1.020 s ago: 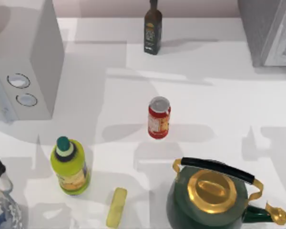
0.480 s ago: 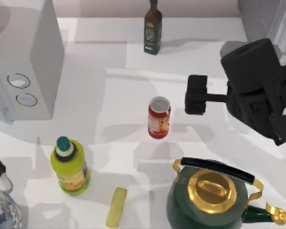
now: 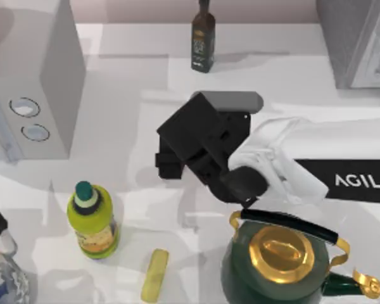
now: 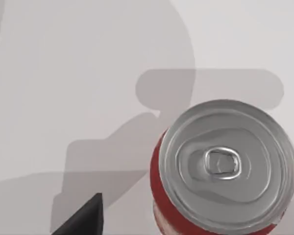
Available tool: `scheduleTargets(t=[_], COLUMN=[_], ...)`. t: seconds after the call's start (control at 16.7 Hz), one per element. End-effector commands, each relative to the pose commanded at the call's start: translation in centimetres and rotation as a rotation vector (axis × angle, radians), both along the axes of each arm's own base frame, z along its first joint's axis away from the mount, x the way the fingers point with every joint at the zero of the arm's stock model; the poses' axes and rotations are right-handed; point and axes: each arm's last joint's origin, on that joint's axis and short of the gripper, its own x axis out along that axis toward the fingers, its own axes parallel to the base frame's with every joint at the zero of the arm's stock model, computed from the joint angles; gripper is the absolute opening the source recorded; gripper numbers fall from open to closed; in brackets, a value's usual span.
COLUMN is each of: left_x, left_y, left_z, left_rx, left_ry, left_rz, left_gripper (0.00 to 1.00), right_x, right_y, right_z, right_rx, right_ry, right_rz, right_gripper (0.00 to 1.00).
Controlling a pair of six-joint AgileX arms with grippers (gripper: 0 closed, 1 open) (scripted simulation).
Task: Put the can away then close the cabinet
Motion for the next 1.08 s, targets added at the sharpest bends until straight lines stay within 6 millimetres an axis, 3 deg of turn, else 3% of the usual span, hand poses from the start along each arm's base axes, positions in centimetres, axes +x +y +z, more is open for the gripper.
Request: scheduleTargets(t=[0.18,0.48,0.84,1.08], left_x=[0.0,0.0,0.0,0.0], left_y=[0.0,0.0,0.0,0.0], left_z=[0.0,0.0,0.0,0.0], left_rx=[0.0,0.0,0.0,0.0], left_ry=[0.0,0.0,0.0,0.0], left_rz=[0.0,0.0,0.0,0.0], left_gripper=[1.0,1.0,1.0,1.0], right_x=[-0.4,-0.2,3.7,4.1], right_y=[1.0,0.8,0.6,0.9], right_z=[-1.3,-1.3,-4.1,-5.5], right_rx=[-0.024,-0.023,-0.025,-0.022], right_ry=[0.013,0.013,0.011,0.011], right_rz=[0.001,-0.002,0.002,0.001], right_gripper=[1.0,1.0,1.0,1.0])
